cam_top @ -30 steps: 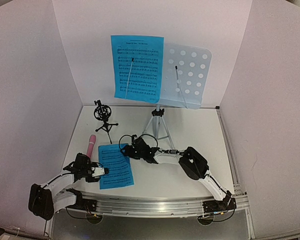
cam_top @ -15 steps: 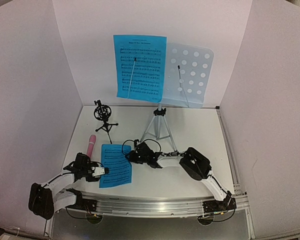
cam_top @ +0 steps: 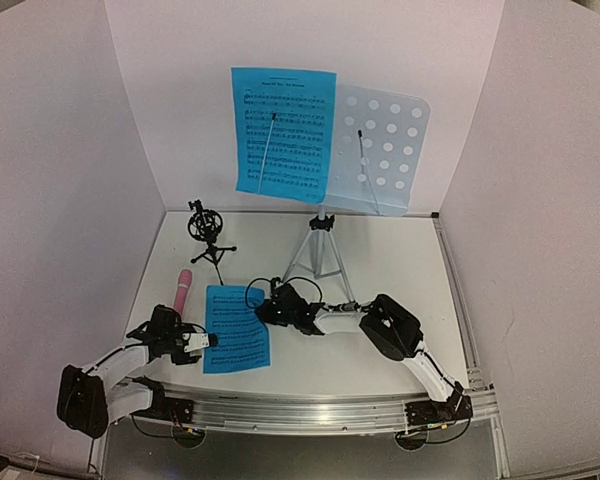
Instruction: Set up the instrument practice props
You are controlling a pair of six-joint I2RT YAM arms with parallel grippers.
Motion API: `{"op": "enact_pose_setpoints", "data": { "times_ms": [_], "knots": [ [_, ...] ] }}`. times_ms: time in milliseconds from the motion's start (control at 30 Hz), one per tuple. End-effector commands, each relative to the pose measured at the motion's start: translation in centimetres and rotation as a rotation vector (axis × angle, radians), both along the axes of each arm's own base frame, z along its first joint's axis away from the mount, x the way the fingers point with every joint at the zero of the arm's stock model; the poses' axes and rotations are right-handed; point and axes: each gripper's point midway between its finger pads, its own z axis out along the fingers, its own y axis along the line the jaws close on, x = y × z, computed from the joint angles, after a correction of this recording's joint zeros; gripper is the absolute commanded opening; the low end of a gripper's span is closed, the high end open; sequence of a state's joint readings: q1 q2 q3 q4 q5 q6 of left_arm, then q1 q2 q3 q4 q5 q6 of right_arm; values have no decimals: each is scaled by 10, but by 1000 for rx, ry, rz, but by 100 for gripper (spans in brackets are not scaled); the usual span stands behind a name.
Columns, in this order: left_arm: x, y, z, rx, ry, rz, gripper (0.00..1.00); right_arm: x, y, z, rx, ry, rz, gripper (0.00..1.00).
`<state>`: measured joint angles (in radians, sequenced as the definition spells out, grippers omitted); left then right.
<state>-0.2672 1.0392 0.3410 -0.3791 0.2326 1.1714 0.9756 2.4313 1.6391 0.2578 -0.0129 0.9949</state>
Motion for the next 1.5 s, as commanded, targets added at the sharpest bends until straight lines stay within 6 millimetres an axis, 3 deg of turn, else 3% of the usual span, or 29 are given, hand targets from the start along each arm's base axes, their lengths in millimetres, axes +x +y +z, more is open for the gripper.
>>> {"op": "enact_pose_setpoints", "data": {
  "times_ms": [0,200,333,500,700,833,967,1100,1200,1333,1433,1467],
  "knots": [
    [3,-9,34,-122,122,176,72,17,-11,37,-17,-80,-32,6],
    [33,-24,108,-438,227,468,80,-7,5,105,3,-266,104,2],
    [51,-15,144,-613,283,662,86,-25,6,144,8,-368,143,0],
    [57,-19,188,-741,265,698,89,-49,0,200,34,-486,175,0],
    [48,-23,225,-835,271,694,92,-86,-14,265,88,-593,181,0],
    [25,-36,257,-933,276,586,96,-107,-31,303,125,-653,168,0],
    [-1,-57,293,-1066,338,405,100,-119,-42,335,172,-702,153,0],
    [-11,-68,316,-1180,442,346,99,-123,-50,369,237,-765,134,0],
    [-13,-74,328,-1213,457,312,96,-126,-51,384,262,-798,135,0],
    [-16,-87,341,-1243,484,264,84,-128,-45,388,277,-807,153,0],
    [-19,-98,338,-1228,510,251,67,-128,-43,391,286,-817,158,0],
    [-19,-99,337,-1228,521,255,55,-129,-44,393,288,-822,160,0]
  ]
}}
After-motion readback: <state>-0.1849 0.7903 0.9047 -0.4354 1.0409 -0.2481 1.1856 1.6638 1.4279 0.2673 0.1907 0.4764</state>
